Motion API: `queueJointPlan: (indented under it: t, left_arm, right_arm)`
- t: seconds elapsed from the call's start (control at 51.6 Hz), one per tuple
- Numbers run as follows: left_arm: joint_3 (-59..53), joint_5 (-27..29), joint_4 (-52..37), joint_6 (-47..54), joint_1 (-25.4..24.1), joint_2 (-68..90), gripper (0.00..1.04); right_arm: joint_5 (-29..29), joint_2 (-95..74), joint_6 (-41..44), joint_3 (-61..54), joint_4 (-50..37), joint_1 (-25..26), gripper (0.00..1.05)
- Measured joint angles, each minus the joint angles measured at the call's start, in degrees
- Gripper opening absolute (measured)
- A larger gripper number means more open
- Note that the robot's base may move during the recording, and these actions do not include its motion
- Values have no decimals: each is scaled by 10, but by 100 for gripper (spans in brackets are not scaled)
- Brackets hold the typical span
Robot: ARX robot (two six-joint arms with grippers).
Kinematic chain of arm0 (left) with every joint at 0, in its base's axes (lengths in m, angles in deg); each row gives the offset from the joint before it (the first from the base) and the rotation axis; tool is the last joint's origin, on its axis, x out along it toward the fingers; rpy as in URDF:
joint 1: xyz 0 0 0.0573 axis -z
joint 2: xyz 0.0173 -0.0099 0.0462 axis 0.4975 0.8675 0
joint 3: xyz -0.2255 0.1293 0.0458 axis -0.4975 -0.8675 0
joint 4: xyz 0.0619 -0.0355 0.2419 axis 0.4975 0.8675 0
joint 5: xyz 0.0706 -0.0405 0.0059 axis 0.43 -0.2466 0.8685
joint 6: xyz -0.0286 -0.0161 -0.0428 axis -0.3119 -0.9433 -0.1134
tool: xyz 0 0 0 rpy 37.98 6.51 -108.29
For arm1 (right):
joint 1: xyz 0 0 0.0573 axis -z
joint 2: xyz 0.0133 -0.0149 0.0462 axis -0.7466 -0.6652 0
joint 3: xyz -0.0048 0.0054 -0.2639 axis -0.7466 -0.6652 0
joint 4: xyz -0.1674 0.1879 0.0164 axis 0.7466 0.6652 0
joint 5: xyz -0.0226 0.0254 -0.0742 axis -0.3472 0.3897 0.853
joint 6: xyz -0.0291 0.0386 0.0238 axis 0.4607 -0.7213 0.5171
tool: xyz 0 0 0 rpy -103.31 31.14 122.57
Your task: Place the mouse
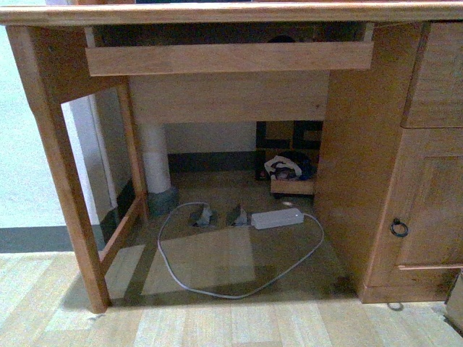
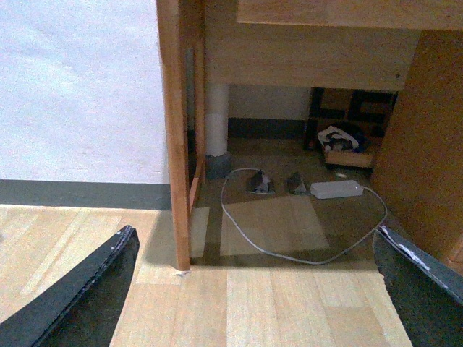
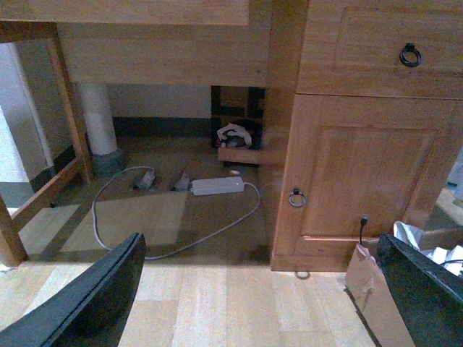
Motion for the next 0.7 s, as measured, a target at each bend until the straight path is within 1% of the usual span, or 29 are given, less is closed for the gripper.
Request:
queueJointPlan:
  t: [0.698]
  left_arm:
    - [0, 0, -1, 0, 0, 0, 98]
  right_arm:
    - [0, 0, 0, 0, -1, 0, 98]
